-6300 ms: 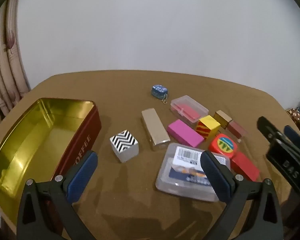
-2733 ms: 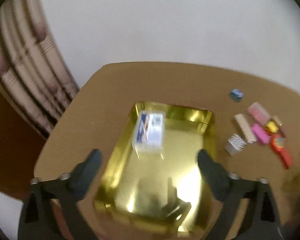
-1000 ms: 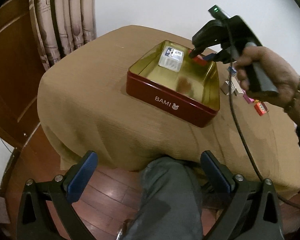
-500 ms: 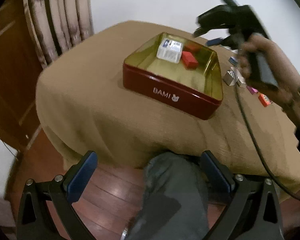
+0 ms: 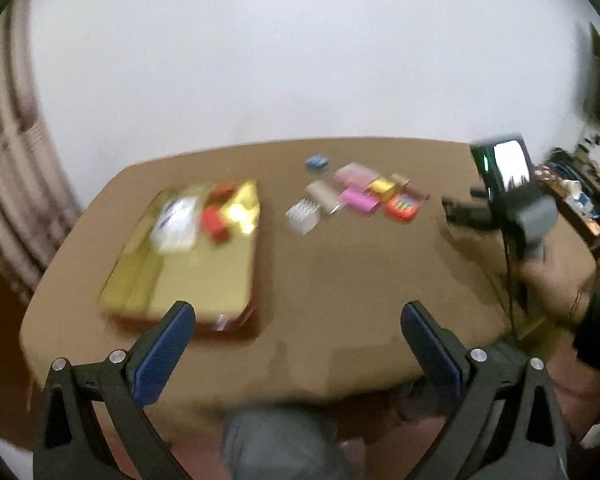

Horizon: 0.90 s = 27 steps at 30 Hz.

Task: Organize rigid objects
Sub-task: 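Lower the red block into the tin and open the right gripper, then grasp the black-and-white zigzag cube with the left gripper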

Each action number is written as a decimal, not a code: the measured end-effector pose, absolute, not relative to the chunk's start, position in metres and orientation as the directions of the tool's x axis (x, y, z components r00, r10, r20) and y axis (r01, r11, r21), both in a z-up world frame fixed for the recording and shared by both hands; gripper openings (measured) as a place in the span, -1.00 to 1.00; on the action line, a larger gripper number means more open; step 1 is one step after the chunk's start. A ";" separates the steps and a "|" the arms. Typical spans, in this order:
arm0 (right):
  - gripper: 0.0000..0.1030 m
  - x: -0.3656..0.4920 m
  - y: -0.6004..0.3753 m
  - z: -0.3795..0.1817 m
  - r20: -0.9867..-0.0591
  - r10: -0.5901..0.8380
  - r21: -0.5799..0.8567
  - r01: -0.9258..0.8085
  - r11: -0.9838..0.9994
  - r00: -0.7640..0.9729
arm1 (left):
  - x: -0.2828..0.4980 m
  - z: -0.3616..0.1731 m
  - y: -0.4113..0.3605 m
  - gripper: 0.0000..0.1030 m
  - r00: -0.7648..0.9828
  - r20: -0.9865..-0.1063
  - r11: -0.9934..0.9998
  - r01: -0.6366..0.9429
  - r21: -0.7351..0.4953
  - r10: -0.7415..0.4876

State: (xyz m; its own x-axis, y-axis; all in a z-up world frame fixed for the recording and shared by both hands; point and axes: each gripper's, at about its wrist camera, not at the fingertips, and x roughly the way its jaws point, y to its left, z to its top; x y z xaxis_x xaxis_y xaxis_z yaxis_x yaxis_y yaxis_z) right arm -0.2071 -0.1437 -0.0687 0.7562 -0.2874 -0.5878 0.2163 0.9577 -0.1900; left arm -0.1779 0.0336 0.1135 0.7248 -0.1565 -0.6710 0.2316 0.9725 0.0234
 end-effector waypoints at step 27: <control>0.29 -0.227 -0.203 -0.069 -0.554 -0.031 0.098 0.102 0.990 0.832 | 0.060 0.036 0.034 0.48 0.393 -0.898 0.891 -0.311 -0.331 -0.196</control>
State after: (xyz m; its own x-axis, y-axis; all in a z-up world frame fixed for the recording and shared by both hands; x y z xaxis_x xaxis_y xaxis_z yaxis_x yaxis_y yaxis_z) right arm -0.2266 -0.2029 -0.0692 0.8320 -0.0307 -0.5539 0.1016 0.9900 0.0977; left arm 0.0605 0.0336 0.0365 0.3926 -0.1964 -0.8985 -0.3107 0.8911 -0.3306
